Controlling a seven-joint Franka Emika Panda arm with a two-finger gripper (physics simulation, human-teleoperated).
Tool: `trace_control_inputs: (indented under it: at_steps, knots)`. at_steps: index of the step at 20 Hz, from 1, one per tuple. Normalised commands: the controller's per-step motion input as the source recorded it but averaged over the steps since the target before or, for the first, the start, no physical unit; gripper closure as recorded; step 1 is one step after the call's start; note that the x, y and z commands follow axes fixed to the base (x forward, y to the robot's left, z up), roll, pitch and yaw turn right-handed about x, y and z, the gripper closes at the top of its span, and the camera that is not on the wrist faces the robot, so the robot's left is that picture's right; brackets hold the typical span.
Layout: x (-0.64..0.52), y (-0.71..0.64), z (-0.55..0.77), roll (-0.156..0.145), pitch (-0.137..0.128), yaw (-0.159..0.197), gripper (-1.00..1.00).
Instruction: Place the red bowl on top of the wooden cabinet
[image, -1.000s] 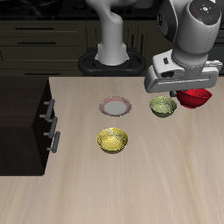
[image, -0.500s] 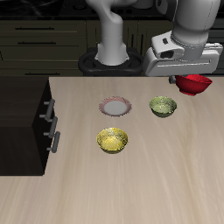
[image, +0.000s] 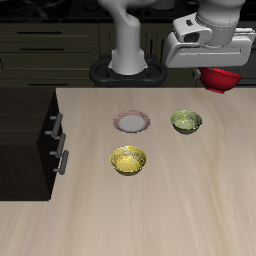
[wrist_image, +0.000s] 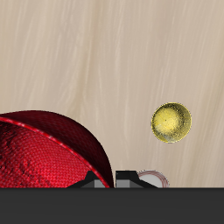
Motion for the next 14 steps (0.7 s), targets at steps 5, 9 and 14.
trace_control_inputs:
  at_steps: [5,9,14]
  knots:
    - [-0.01,-0.1,0.17,-0.019,-0.02,-0.011,1.0]
    - [-0.04,-0.16,0.17,-0.015,-0.024,-0.004,1.0]
    - [-0.01,-0.16,0.23,-0.02,-0.036,0.006,1.0]
